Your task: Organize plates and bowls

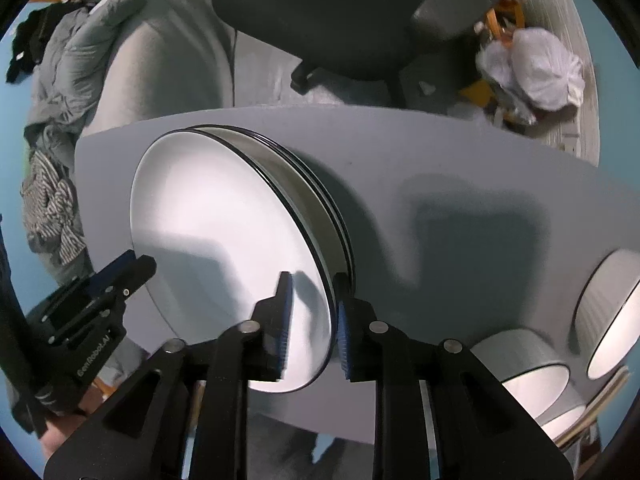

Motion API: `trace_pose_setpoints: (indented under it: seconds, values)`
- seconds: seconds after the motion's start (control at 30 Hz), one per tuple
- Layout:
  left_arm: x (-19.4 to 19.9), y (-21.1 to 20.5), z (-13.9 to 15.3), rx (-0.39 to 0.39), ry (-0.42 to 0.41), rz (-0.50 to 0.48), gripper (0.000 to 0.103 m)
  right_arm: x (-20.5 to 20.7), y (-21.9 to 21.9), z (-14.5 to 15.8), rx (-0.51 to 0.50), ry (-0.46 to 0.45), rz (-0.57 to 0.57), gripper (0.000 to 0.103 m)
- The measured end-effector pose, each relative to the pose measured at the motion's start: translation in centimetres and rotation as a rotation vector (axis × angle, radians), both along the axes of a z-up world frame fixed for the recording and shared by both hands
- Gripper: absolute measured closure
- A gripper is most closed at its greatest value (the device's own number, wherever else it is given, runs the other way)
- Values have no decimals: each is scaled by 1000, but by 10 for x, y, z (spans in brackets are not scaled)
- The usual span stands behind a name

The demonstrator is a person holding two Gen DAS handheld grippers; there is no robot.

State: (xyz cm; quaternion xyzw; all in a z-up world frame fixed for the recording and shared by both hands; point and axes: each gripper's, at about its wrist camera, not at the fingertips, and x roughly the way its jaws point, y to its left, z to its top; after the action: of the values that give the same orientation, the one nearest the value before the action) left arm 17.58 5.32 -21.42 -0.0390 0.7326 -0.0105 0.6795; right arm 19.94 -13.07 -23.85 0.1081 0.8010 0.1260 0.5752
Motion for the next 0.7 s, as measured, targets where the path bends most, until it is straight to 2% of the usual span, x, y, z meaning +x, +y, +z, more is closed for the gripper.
trace_pose_setpoints:
  seconds: [0.07,0.17,0.4,0.47,0.53,0.57,0.7]
  values:
    - [0,3,1,-4,0,6,77,0,0,0,-1,21,-15,75]
    - [-1,6,4,5,-6,9,76,0,1,0,4,58,-33,65]
    - [-7,14,7,-3,-6,35,76,2,5,2,-40,90,-39,63]
    - [-9,17,9,-16,-2,54,75,2,9,4,-50,92,-34,59]
    - [-11,19,10,-36,-2,71,75,3,11,7,-90,80,-16,45]
    - [-12,20,11,-44,-4,74,75,4,12,10,-115,66,-3,42]
    - [-16,16,15,-45,-13,62,75,4,18,16,-132,44,30,42]
